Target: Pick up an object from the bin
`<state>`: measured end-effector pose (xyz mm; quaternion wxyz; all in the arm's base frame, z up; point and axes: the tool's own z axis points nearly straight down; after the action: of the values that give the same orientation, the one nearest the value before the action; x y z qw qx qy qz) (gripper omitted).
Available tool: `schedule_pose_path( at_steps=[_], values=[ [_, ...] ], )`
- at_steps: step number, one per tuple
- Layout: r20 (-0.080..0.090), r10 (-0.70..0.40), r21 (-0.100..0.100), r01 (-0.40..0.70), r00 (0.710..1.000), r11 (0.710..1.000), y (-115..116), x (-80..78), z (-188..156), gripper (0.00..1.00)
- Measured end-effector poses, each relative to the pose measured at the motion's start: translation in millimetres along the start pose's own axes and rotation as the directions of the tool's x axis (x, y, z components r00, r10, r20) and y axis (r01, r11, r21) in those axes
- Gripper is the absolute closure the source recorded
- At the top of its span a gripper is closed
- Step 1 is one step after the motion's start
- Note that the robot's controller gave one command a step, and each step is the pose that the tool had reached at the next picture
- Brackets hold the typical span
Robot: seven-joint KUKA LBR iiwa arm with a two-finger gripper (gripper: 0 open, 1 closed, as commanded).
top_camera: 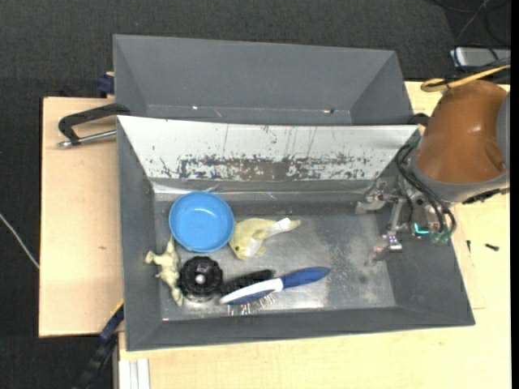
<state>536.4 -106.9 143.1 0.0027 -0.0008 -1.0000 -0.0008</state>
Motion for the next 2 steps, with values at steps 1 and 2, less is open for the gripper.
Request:
schedule_pose_path(
  at_steps=[1,2],
  values=[
    [0.010,-0.289,0.006,0.289,0.957,0.957,100.2,7.3,70.2,0.00],
    [0.010,-0.214,-0.002,0.214,0.977,0.977,166.2,27.4,41.3,0.00]
  ],
)
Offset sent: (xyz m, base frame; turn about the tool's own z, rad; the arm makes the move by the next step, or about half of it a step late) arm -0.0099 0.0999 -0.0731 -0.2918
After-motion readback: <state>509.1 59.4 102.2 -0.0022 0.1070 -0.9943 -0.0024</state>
